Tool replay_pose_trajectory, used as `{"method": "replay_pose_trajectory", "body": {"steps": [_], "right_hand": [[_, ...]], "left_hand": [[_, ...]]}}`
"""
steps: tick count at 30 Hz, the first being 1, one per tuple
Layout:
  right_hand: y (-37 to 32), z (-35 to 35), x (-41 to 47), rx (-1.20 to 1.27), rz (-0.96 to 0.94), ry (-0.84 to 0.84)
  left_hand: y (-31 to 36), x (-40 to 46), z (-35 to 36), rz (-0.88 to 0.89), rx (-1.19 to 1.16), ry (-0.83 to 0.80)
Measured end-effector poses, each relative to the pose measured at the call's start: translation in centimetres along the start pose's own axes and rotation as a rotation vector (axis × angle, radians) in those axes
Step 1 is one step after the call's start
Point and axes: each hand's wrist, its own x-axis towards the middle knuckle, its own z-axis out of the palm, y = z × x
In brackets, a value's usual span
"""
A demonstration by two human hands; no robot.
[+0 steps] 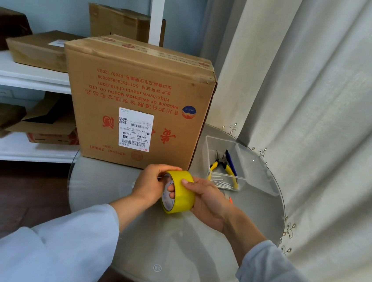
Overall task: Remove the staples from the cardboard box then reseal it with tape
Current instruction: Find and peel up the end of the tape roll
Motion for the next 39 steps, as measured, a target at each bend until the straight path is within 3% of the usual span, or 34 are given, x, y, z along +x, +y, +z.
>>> {"method": "replay_pose_trajectory", "body": {"steps": [12, 21, 39], "right_hand": [[0.2, 0.5, 0.8, -0.015, 0.079, 0.26], [0.6, 0.2, 0.0, 0.026, 0.025, 0.128], [1.1, -0.1, -0.2, 0.034, -0.045, 0.097]], "left_hand": [[-0.3, -0.4, 0.2, 0.03, 0.051, 0.006], [0.0, -0.3, 0.2, 0.038, 0.089, 0.006], [-0.3, -0.1, 0.1, 0.052, 0.045, 0.003]]}}
